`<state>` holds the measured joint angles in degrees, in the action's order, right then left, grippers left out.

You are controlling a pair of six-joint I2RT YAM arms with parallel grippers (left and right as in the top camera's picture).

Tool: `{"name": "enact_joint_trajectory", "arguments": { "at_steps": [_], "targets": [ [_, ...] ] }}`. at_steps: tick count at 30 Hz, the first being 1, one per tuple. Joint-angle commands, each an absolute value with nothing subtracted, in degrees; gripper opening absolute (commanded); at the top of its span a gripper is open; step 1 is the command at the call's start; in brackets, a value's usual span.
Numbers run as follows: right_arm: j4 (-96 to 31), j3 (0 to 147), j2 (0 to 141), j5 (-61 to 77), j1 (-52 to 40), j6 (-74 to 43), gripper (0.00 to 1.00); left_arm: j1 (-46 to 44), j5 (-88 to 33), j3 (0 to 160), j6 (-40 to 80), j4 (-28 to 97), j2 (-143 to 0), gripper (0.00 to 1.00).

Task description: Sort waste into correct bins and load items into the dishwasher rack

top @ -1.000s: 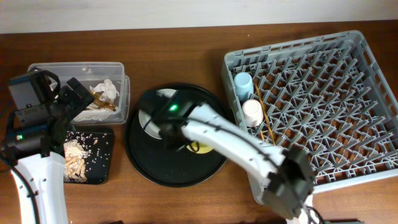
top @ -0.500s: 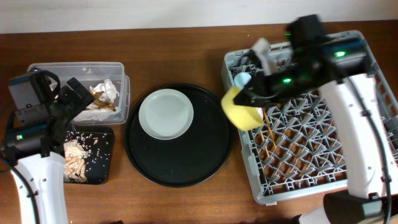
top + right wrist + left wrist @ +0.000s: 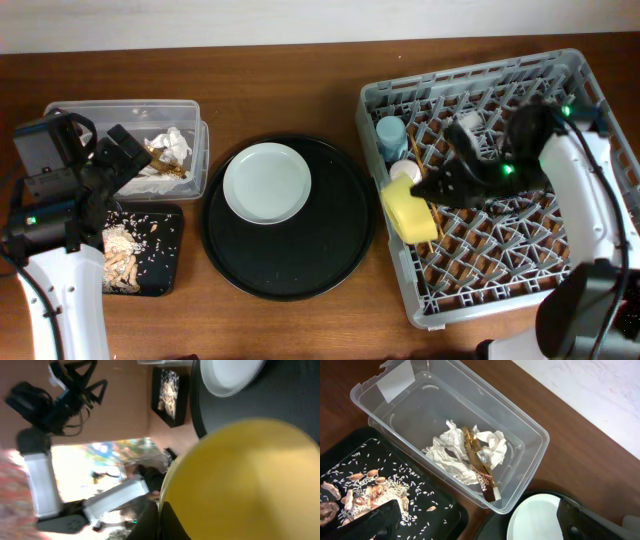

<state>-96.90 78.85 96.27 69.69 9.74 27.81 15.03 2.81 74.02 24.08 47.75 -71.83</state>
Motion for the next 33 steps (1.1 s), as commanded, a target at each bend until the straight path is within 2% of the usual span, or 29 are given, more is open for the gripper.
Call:
{"name": "enact_joint_trajectory", "arguments": {
  "at_steps": [1,5,13,16,18,23,29,33],
  "targets": [
    [-97.3,69.3,95.3,75.0,14.9,37.6,0.04,15.3,2.4,74.6,24.2,47.7,-71.5,0.99],
    [-96.9,61.8,95.3,73.9,17.1,43.6,0.04,15.3,2.4,74.6,24.2,47.7,-71.5,0.99],
    [-90.6,58.4,95.5,67.1,21.7,43.7,0.09,15.3,2.4,74.6,24.2,47.7,-71.5,0.99],
    [-89.9,58.4,95.5,65.0,25.5,43.7,0.18,15.3,2.4,74.6,24.2,47.7,-71.5,0.99],
    [-89.2,58.4,95.5,60.9,28.2,43.7,0.29,15.3,2.4,74.6,24.2,47.7,-71.5,0.99],
    [-89.0,59.7,95.5,61.3,32.2,42.1,0.42,15.3,2.4,74.6,24.2,47.7,-71.5,0.99],
    [-87.6,72.9,95.5,59.3,34.4,27.4,0.49,15.3,2.4,74.6,24.2,47.7,-71.5,0.99],
    [-86.5,87.3,95.5,44.5,29.3,12.1,0.49,15.3,2.4,74.6,24.2,47.7,-71.5,0.99]
  ]
}}
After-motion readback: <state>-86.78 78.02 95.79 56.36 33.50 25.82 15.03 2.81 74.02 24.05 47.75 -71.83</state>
